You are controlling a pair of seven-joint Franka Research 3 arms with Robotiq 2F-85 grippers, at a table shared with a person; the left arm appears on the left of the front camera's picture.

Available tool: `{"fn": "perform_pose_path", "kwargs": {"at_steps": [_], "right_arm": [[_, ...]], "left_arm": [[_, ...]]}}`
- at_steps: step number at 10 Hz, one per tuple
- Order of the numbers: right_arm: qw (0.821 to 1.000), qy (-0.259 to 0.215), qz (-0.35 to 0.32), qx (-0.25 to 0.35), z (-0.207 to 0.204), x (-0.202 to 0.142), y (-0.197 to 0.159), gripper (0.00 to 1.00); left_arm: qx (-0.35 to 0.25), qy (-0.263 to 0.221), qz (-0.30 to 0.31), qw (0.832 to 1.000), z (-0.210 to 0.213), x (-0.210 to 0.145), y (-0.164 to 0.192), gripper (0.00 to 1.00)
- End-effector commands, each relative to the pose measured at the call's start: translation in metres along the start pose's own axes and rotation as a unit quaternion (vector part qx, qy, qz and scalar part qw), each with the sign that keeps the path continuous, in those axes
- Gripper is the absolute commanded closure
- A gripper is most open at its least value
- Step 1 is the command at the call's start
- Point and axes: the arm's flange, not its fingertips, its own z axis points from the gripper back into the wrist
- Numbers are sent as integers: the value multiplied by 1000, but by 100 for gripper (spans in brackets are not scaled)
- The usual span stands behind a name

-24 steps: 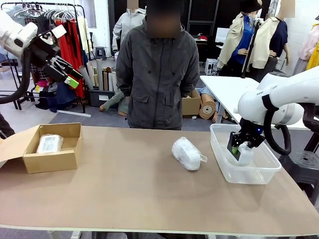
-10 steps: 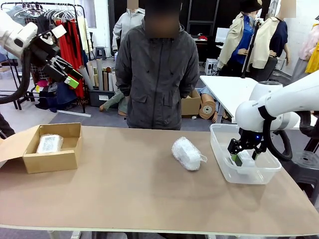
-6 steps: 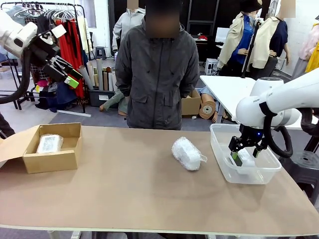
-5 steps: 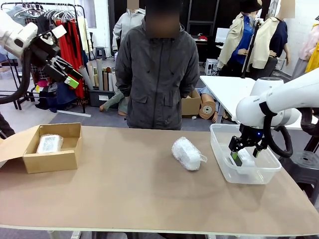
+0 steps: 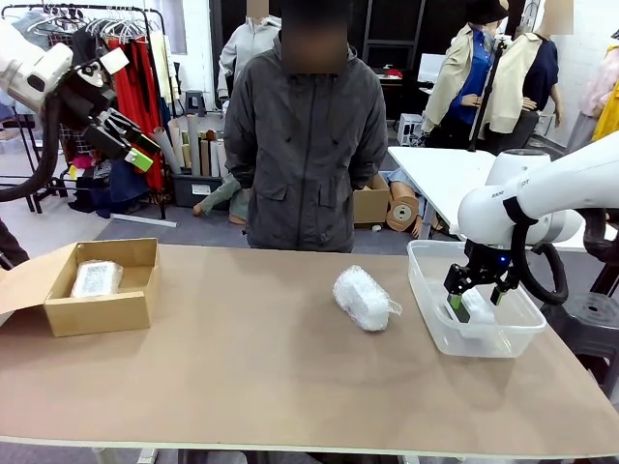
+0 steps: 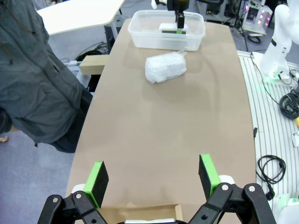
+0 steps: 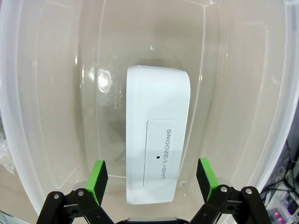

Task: Separate and place wrapped and unwrapped clocks.
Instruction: Pick up the Digital clock indicated by the person.

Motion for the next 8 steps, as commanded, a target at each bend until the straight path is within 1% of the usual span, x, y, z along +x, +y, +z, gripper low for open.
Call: {"fn": "perform_pose_path", "kwargs": {"at_steps": [1,2,3,5,6,7,8], "right_arm": [[997,-36,63,20,21,-1,-3,0],[991,-50,120,38,39,2,-7,0],[987,-60,147,40,53,0,-8,0],[969,-101,219,56,84,3,-13,0],[953,-111,269,87,99,6,-14,0],[928,-127,320,140,113,5,-14,0],[901,-154,360,187,131,8,-15,0]], "left_arm": [[-2,-1,-5,1000,1,0,-2,0],[-2,-1,-5,1000,1,0,-2,0],[-2,-1,-5,1000,1,0,-2,0],[-2,-1,-5,1000,1,0,-2,0],[-2,-1,-5,1000,1,0,-2,0],[-2,-1,-5,1000,1,0,-2,0],[-2,-1,-5,1000,1,0,-2,0]]}}
